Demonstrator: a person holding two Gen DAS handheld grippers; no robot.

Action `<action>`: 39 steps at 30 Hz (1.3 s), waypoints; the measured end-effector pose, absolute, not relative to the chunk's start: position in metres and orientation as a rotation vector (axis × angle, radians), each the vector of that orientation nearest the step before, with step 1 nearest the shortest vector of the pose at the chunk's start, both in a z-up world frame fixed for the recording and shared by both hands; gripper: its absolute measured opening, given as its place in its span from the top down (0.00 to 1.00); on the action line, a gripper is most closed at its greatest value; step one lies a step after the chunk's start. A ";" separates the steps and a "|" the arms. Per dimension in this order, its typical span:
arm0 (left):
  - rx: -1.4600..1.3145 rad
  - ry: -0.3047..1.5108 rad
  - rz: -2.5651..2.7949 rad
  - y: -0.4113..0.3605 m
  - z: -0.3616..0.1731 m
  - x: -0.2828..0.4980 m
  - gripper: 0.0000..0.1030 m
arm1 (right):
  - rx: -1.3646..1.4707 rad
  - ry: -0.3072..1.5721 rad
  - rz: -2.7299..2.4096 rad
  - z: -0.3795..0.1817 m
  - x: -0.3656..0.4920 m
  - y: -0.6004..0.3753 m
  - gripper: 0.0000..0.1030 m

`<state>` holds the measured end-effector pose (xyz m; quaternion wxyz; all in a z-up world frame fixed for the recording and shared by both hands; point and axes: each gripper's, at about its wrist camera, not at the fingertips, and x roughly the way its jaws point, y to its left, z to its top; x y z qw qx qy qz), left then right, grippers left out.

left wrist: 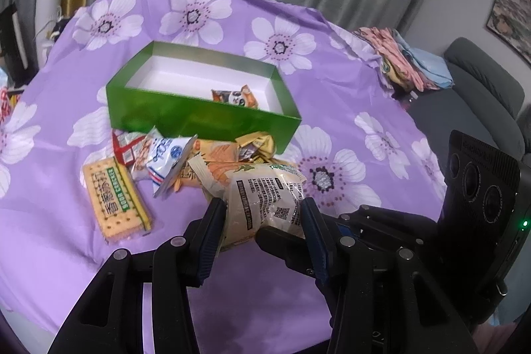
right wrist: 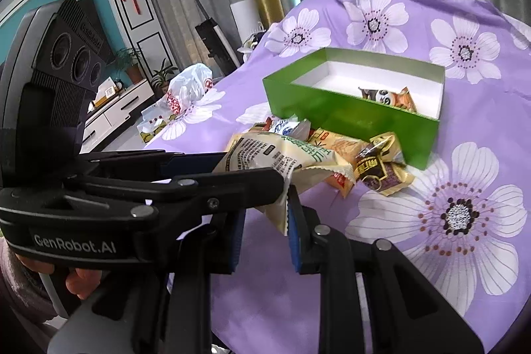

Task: Organize snacks
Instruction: 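Carry the cream wafer packet over the green box with the right gripper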

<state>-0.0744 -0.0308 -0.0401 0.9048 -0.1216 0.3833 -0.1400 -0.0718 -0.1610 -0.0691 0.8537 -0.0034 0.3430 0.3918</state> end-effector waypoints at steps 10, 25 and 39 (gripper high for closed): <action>-0.214 0.760 -0.319 -0.045 -0.026 -0.070 0.54 | 0.008 0.676 0.796 -0.056 -0.072 -0.173 0.77; -0.174 0.712 -0.356 -0.058 -0.006 -0.051 0.54 | 0.006 0.613 0.752 -0.038 -0.056 -0.186 0.77; -0.148 0.671 -0.373 -0.063 0.008 -0.033 0.54 | -0.003 0.571 0.725 -0.024 -0.041 -0.189 0.77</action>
